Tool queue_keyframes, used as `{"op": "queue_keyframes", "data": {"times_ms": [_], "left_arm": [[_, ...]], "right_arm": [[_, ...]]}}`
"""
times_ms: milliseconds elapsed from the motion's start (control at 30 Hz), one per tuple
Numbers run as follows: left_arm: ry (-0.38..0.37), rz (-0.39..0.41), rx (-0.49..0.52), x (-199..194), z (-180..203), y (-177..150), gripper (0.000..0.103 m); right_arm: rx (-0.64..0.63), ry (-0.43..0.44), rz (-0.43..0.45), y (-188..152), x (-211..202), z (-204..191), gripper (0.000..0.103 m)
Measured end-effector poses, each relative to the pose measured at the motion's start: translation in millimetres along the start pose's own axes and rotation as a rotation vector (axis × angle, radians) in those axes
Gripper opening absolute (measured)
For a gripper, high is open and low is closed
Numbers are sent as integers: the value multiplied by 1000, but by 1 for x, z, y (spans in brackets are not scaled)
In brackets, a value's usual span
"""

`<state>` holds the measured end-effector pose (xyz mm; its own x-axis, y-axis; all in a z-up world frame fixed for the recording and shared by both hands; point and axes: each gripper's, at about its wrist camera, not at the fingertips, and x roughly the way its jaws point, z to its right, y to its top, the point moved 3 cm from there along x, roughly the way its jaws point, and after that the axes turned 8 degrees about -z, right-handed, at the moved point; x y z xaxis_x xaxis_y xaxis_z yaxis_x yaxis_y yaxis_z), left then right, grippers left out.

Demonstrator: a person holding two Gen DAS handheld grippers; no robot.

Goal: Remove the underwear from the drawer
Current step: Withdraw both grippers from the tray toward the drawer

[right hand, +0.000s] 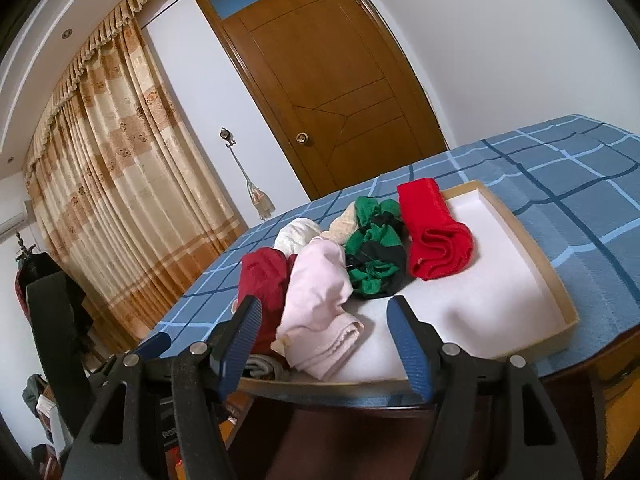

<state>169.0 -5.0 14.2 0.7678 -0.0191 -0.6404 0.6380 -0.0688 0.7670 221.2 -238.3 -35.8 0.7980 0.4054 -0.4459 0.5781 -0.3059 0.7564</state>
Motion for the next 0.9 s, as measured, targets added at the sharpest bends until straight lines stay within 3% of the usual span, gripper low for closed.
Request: {"op": "queue_keyframes", "data": {"times_ms": [467,900], "left_arm": [[24,4,18,-15,9,-24,103],[9,-3,30,-18,13,-50,103]], "right_arm": [[32,-43,-18,-15,-25,28,68],[-28,-91,-28,-33,-50,34,68]]}}
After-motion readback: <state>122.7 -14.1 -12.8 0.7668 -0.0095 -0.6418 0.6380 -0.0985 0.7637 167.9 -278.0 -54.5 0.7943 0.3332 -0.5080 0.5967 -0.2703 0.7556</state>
